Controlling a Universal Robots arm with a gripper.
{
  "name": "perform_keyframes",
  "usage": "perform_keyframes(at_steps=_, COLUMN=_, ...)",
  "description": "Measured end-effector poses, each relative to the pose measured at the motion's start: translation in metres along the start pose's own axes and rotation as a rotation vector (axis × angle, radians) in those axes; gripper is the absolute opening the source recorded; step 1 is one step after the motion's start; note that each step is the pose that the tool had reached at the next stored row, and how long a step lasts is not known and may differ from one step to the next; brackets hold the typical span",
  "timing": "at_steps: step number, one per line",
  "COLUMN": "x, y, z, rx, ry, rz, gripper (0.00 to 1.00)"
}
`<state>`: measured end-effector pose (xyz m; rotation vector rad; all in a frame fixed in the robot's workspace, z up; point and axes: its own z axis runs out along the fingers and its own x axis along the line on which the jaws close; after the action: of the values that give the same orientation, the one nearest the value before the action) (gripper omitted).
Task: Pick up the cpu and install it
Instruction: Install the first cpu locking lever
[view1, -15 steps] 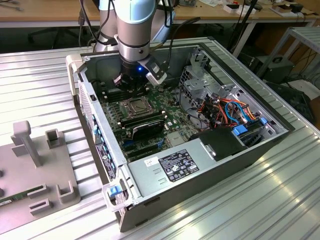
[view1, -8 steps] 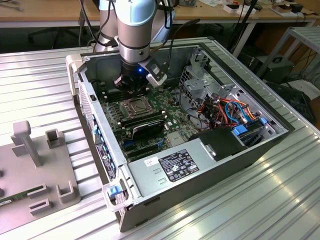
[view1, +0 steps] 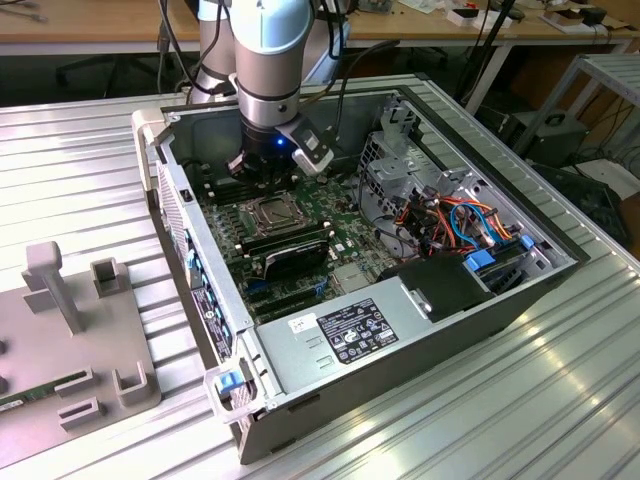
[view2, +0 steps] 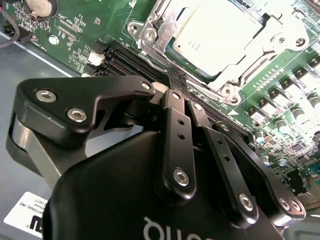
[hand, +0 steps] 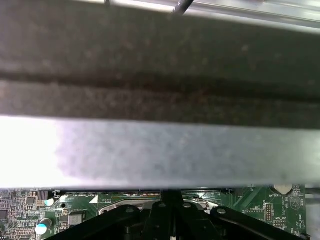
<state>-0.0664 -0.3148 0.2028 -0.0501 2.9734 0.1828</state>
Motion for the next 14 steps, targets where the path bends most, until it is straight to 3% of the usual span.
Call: perform_keyframes(at_steps=14, x=0.0002, y=-0.0019, z=0.0013, rx=-0.0002, ry=-0.0003, rz=0.0, gripper=0.11)
